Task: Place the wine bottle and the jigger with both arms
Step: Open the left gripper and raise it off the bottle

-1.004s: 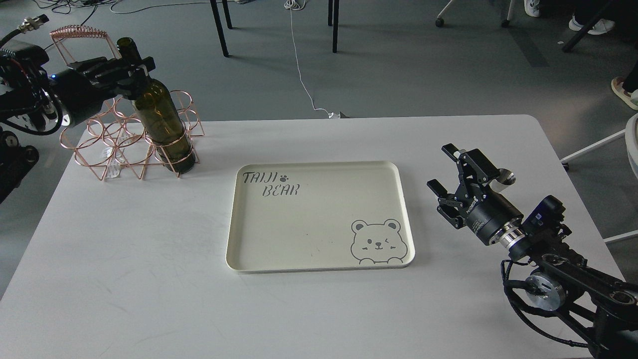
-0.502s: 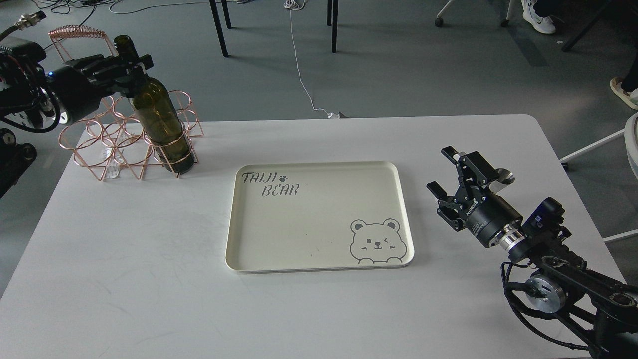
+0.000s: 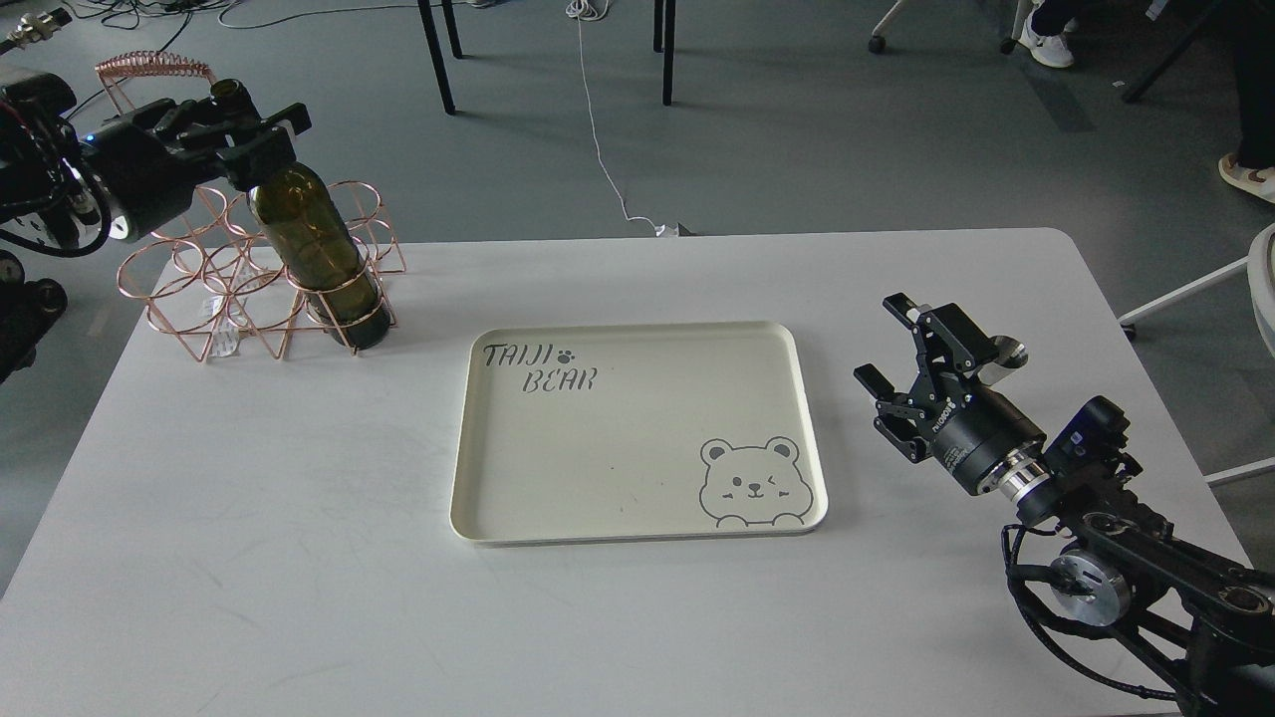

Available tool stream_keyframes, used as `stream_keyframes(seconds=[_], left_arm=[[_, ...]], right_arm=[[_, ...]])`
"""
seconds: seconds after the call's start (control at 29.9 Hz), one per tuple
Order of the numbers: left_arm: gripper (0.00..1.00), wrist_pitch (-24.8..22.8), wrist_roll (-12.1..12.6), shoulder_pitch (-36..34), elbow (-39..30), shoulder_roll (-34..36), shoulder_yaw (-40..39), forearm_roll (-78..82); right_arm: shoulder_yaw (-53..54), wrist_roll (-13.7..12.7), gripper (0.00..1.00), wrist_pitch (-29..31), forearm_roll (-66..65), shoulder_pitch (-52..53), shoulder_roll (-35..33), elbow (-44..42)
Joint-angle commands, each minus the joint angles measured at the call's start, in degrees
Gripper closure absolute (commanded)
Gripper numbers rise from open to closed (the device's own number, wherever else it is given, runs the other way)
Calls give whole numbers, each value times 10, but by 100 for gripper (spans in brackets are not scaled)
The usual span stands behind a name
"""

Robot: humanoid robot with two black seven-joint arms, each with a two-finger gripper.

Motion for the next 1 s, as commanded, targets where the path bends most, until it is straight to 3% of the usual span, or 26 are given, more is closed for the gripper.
stream_keyframes(seconds=[0.0, 0.07, 0.3, 0.5, 0.67, 0.84, 0.97], left_arm=[[9, -1, 0, -25, -32, 22, -1, -42], [2, -3, 0, -46, -54, 40, -1, -81], [2, -2, 0, -103, -88, 58, -3, -199], [2, -4, 0, -90, -232, 57, -13, -458], [2, -1, 0, -3, -319, 23, -17, -530], [2, -6, 0, 93, -326, -48, -27, -535], [2, -17, 0, 203, -326, -106, -79, -536]], right_arm=[[5, 0, 1, 0, 0, 0, 0, 0], [13, 0, 1, 0, 0, -2, 0, 0], [34, 0, 1, -3, 2, -8, 4, -1], [52, 0, 1, -6, 5, -6, 17, -1], [68, 0, 1, -7, 9, 5, 18, -8], [99, 0, 1, -9, 11, 4, 26, 8], [107, 0, 1, -9, 11, -1, 30, 11]])
